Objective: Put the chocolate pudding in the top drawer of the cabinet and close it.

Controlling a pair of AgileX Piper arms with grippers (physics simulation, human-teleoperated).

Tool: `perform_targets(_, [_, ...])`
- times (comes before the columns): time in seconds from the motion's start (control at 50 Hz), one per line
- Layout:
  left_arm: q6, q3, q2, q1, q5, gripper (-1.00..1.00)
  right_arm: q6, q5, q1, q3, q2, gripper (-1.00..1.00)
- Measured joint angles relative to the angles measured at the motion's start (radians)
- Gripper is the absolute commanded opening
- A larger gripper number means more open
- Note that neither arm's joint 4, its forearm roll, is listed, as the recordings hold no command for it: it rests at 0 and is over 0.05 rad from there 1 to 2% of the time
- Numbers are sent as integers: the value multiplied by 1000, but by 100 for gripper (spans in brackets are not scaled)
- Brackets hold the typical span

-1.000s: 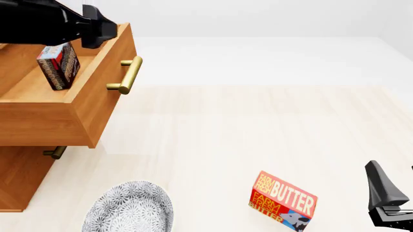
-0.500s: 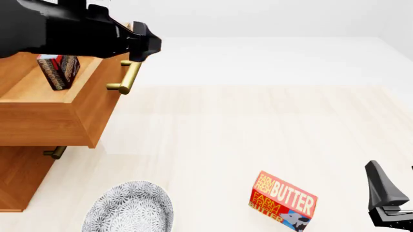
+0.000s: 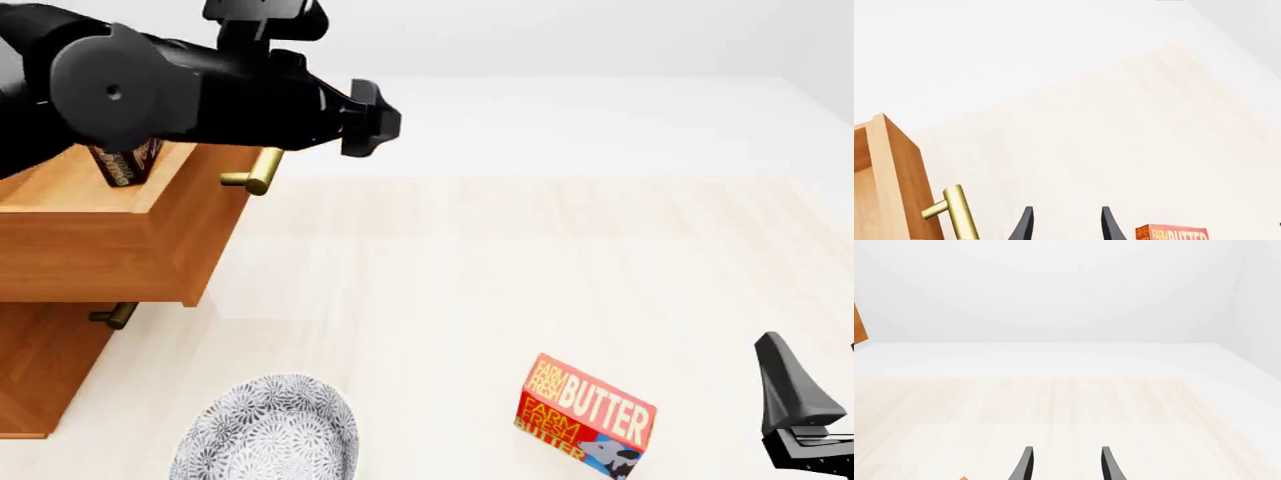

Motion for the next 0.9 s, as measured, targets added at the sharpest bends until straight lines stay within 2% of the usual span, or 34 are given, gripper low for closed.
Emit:
perform_targets(0.32, [-95, 42, 20, -52, -64, 100, 0, 0, 0, 0, 0, 100])
perform_targets(0.9, [-192, 82, 68, -87, -131, 100, 0, 0, 0, 0, 0, 100])
